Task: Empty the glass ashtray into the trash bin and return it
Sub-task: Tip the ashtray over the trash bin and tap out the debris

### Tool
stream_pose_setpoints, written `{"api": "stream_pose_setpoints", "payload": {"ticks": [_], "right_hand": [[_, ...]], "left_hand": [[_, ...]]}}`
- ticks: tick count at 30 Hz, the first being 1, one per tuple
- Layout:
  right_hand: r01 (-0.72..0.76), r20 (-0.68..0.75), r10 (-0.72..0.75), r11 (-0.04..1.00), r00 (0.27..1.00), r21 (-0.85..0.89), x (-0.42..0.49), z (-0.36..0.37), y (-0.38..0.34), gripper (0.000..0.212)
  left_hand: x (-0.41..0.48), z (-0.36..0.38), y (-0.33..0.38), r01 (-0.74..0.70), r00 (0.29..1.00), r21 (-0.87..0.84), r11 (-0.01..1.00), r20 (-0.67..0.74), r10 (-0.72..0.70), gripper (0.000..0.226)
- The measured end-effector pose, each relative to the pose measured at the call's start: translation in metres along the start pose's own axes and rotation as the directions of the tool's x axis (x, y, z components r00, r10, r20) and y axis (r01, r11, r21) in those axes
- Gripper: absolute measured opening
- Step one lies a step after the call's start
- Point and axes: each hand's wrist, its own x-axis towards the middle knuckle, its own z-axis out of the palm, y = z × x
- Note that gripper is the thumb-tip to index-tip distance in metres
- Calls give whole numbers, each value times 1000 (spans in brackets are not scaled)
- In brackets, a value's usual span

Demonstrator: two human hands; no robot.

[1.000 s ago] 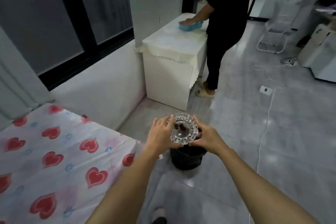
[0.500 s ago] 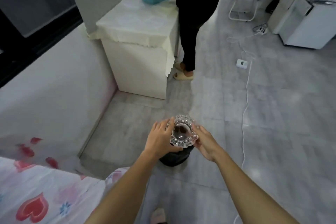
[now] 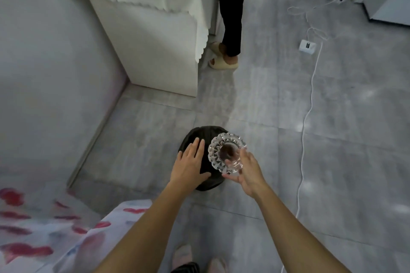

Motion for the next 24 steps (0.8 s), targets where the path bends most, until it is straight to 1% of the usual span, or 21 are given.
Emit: {"api": "stream_pose_setpoints", "payload": {"ticks": [2,4,7,8,11,13,15,16,19,21,24], "right_hand": [[30,-34,-30,1000,999,8,35,-10,20,26],[59,-42,-59,998,997,-1,68,-21,39,21],[106,-57,-109,993,992,-50,121,-38,72,24],[120,-64,-125,990,990,-80,136,-41,80,25],[206,-81,-229,952,970,-227,189,-51,107,18],[263,-68,-303,900,950,-348,220,-54,122,26],[326,-46,-397,811,917,-486,247,-58,139,27],[363,-24,-452,746,892,-559,259,-61,147,27],[483,113,-596,509,795,-713,287,-65,161,37],[558,219,-655,367,723,-744,296,-66,167,38],[636,346,-697,204,628,-744,300,-67,169,34]], "left_hand": [[15,37,-20,93,994,-4,996,49,-93,105],[30,74,-40,157,983,-3,988,95,-156,112],[54,132,-64,218,967,13,976,134,-218,119],[62,147,-70,235,961,22,972,144,-235,121],[90,197,-87,256,954,74,964,143,-264,127],[109,227,-95,223,954,149,963,167,-247,129],[123,258,-99,209,956,166,964,170,-237,131],[129,271,-101,223,958,153,963,151,-246,133],[149,292,-114,222,969,130,966,76,-233,141],[155,297,-122,190,980,123,974,43,-197,144],[158,301,-125,164,986,135,977,-31,-161,145]]}}
